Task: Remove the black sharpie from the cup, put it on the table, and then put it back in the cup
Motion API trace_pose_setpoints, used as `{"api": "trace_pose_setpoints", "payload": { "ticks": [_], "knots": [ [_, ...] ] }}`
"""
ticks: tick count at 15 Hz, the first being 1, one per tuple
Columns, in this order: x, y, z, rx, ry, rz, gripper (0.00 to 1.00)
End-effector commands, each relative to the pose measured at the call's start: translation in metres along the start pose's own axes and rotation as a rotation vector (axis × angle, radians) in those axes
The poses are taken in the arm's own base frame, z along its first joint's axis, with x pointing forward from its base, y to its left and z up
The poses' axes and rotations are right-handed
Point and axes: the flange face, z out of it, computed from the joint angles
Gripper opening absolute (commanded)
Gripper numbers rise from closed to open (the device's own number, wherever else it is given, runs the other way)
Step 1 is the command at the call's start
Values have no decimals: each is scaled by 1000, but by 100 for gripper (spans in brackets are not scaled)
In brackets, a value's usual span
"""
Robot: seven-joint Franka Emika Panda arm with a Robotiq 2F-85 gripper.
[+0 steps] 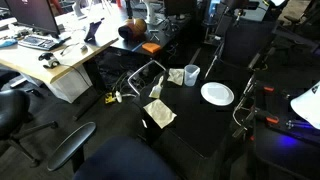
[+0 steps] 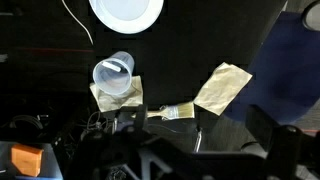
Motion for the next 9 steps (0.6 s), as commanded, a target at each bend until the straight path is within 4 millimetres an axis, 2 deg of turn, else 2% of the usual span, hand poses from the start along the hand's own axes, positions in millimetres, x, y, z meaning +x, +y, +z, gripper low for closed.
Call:
{"api": "trace_pose_setpoints", "payload": {
  "ticks": [1, 7, 9],
  "knots": [
    [0, 0, 0, 0, -1, 0, 100],
    [0, 0, 0, 0, -1, 0, 100],
    [6, 10, 3, -8, -9, 17, 100]
  ]
}}
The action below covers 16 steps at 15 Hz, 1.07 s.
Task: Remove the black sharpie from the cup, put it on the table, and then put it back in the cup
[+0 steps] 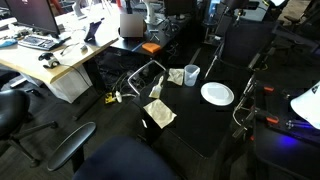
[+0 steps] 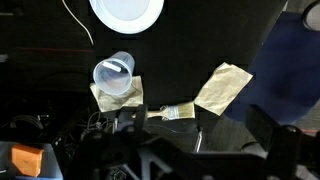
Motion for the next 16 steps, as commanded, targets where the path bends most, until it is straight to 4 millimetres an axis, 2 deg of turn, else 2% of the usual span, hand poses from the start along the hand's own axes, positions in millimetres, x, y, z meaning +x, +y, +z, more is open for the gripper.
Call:
{"api": "trace_pose_setpoints", "payload": {
  "ticks": [1, 6, 10, 13, 16],
  "knots": [
    [8, 17, 5, -8, -20, 19, 100],
    [12, 60, 31, 0, -74, 46, 100],
    [12, 92, 62, 7, -137, 34, 100],
    [12, 110, 91, 19, -177, 21, 100],
    [14, 120, 118, 27, -192, 35, 100]
  ]
}}
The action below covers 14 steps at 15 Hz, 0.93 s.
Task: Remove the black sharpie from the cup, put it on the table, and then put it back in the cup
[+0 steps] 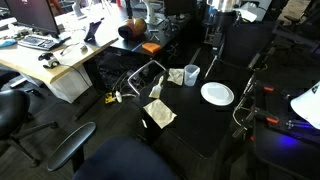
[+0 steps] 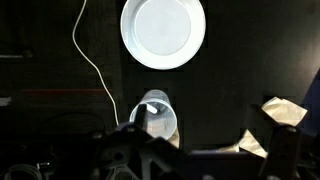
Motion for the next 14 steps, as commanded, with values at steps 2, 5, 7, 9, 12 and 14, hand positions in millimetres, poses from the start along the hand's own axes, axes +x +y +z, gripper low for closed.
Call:
{"api": "trace_pose_setpoints", "payload": {
  "ticks": [2, 5, 7, 9, 12, 14],
  "knots": [
    [22, 16, 36, 15, 10, 18, 100],
    [36, 25, 60, 33, 25, 66, 100],
    [46, 29, 72, 49, 30, 88, 100],
    [58, 31, 81, 58, 27, 106, 100],
    [77, 34, 90, 53, 13, 119, 100],
    [68, 30, 89, 42, 11, 116, 100]
  ]
}}
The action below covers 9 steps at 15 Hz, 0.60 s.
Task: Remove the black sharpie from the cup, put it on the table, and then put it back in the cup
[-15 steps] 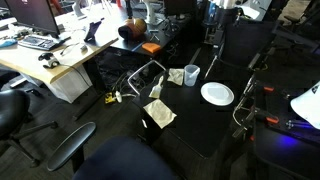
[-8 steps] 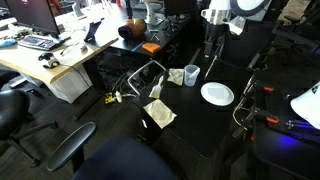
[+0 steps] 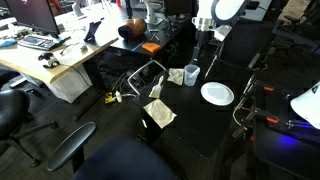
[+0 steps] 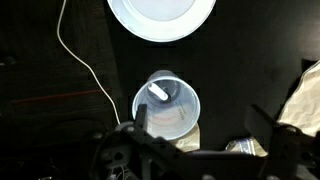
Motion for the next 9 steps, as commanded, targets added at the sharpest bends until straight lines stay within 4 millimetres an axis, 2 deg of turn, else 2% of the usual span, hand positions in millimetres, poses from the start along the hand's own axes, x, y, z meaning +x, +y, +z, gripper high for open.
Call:
{"api": "trace_pose_setpoints", "payload": {
  "ticks": [1, 9],
  "knots": [
    [5, 1, 1, -1, 0, 1, 100],
    [14, 6, 13, 2, -17, 14, 100]
  ]
}}
